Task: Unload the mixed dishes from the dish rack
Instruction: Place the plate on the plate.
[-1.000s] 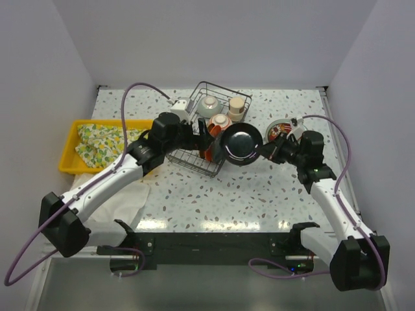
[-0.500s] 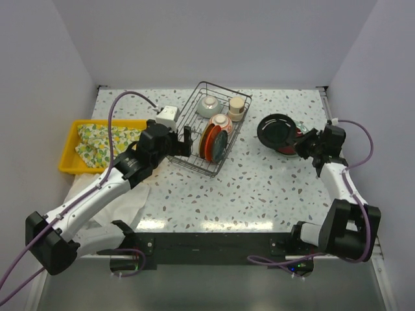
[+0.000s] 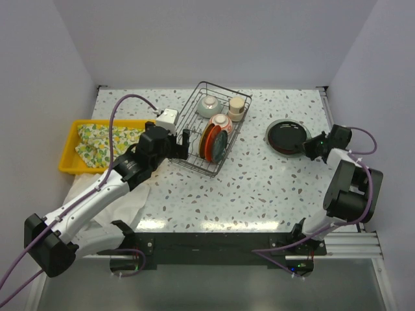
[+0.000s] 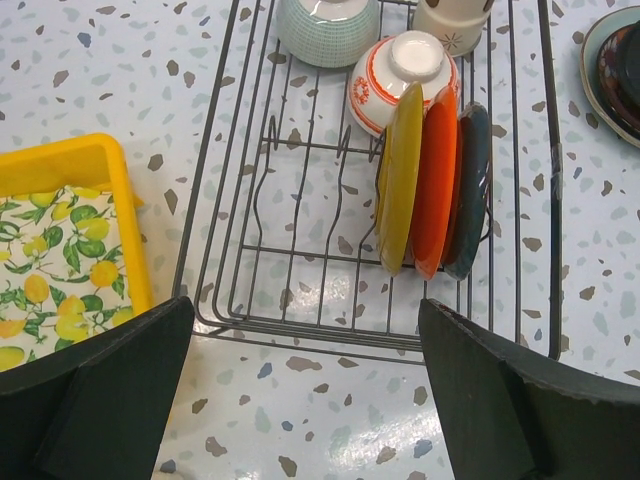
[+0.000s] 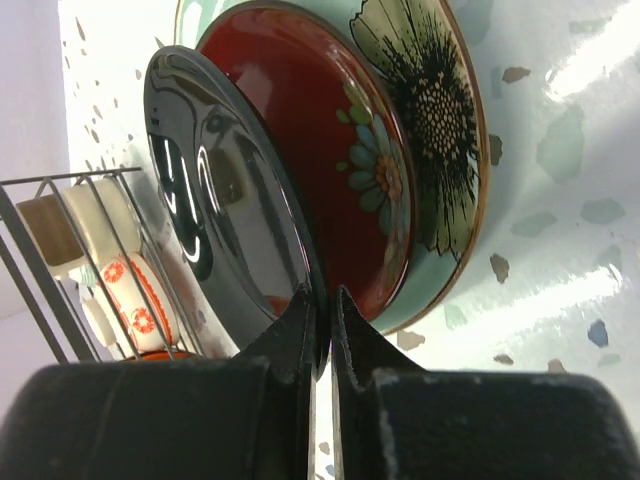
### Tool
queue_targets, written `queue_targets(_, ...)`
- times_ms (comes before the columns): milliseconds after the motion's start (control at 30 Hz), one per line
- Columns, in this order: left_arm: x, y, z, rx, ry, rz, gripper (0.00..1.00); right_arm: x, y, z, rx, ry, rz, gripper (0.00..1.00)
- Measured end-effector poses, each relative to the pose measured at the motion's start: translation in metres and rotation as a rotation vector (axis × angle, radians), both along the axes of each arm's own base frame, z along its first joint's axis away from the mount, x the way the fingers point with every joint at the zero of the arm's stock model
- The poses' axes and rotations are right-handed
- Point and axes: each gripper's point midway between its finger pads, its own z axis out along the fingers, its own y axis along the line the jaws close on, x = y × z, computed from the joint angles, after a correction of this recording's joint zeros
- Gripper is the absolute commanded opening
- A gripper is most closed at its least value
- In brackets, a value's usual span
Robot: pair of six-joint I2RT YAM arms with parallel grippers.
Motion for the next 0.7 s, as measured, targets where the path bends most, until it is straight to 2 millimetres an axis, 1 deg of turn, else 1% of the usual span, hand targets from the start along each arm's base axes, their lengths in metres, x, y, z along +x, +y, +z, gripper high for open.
queue_targets(67,0.0,0.0,-0.001,0.002,0.002,-0.002,1.0,0.005,0.0,-0.005,0.011,0.012,0.012,0.0)
queue_targets(167,0.0,-0.001,-0.001,0.0,0.002,-0.004,1.0,0.013,-0.003,-0.01,0.017,0.023,0.02,0.07)
queue_targets(200,0.0,-0.001,-0.001,-0.001,0.003,-0.006,1.0,0.016,-0.003,-0.011,0.018,0.026,0.022,0.12)
queue_targets(267,0.0,-0.001,-0.002,0.0,0.005,-0.007,1.0,0.018,-0.004,-0.014,0.022,0.032,0.029,0.18)
queue_targets(300,0.0,-0.002,-0.002,0.0,0.006,-0.009,1.0,0.019,-0.003,-0.016,0.026,0.038,0.037,0.23)
queue_targets(367,0.0,-0.002,-0.003,0.001,0.008,-0.01,1.0,0.02,-0.003,-0.018,0.03,0.049,0.051,0.29)
queue_targets(400,0.0,-0.002,-0.003,0.002,0.01,-0.011,1.0,0.02,-0.003,-0.019,0.028,0.055,0.058,0.35)
queue_targets(567,0.0,-0.005,-0.008,0.003,0.022,-0.022,1.0,0.012,-0.001,-0.023,0.015,0.089,0.089,0.52)
queue_targets(700,0.0,-0.009,-0.014,0.007,0.041,-0.036,1.0,0.006,0.001,-0.017,-0.011,0.099,0.12,0.57)
